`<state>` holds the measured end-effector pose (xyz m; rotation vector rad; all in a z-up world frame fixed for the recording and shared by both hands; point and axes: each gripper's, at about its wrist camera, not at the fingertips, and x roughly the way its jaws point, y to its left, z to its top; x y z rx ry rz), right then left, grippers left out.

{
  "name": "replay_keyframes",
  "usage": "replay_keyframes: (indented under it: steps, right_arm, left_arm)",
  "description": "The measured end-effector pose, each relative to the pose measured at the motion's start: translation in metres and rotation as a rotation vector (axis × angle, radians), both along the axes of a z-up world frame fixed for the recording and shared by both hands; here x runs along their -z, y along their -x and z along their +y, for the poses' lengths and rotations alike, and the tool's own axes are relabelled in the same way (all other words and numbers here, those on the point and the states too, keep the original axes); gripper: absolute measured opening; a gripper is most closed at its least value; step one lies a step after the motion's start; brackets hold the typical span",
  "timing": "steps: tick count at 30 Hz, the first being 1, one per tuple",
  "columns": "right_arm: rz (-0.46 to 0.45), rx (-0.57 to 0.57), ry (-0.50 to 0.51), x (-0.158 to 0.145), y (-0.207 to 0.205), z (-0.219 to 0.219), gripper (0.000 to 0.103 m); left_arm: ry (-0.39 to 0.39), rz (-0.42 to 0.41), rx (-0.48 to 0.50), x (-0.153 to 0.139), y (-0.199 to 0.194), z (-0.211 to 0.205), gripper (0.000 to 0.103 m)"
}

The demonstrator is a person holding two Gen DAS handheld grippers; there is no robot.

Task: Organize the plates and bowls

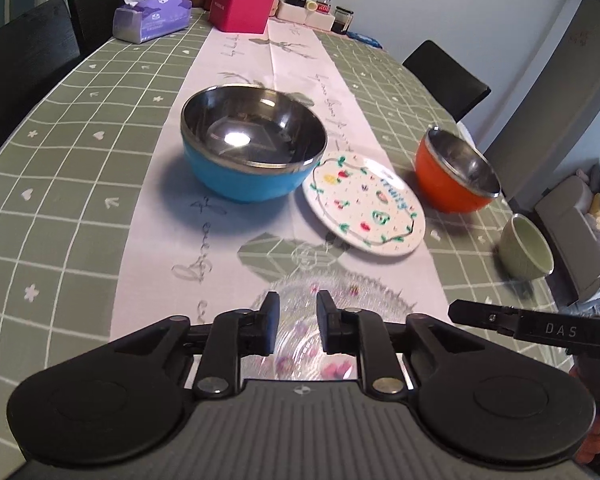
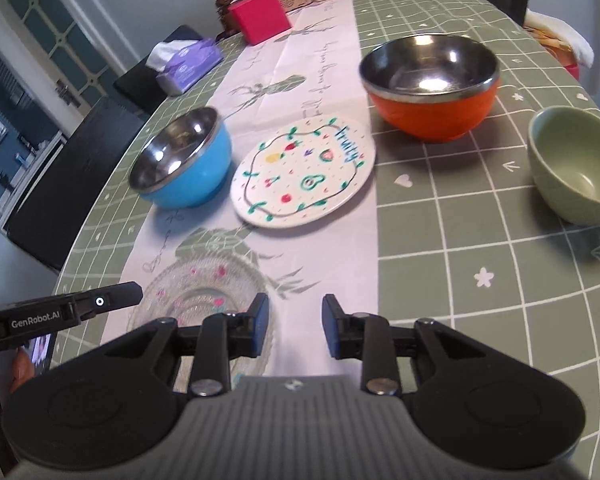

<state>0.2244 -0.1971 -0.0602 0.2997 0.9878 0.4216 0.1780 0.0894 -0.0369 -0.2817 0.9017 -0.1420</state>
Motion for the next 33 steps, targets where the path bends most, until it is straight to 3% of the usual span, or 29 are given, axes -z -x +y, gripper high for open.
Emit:
replay_keyframes:
  steps: [2, 6, 13, 23, 28, 33]
  right_arm:
    - [0.0, 0.034, -0.016, 0.001, -0.007, -0.005, 0.03]
    - [-0.002, 0.107, -0.043, 0.004, -0.023, -0.017, 0.03]
    - [0.07, 0.206, -0.156, 0.021, -0.055, -0.034, 0.03]
    - [0.11, 0.215, -0.18, 0.04, -0.085, -0.025, 0.027]
    - [0.13, 0.225, -0.206, 0.046, -0.092, -0.026, 0.02]
    - [0.151, 0.224, -0.245, 0.049, -0.095, -0.026, 0.017]
  left_arm:
    - [0.025, -0.009, -0.007, -0.001, -0.01, -0.001, 0.025]
    - [0.075, -0.021, -0.027, 0.005, -0.032, -0.006, 0.037]
    - [0.149, 0.021, -0.069, 0.029, -0.069, -0.006, 0.037]
    - [0.216, 0.066, -0.088, 0.046, -0.093, -0.004, 0.037]
    - [0.225, 0.083, -0.082, 0.05, -0.099, -0.004, 0.018]
    - [0.249, 0.074, -0.078, 0.053, -0.101, -0.002, 0.01]
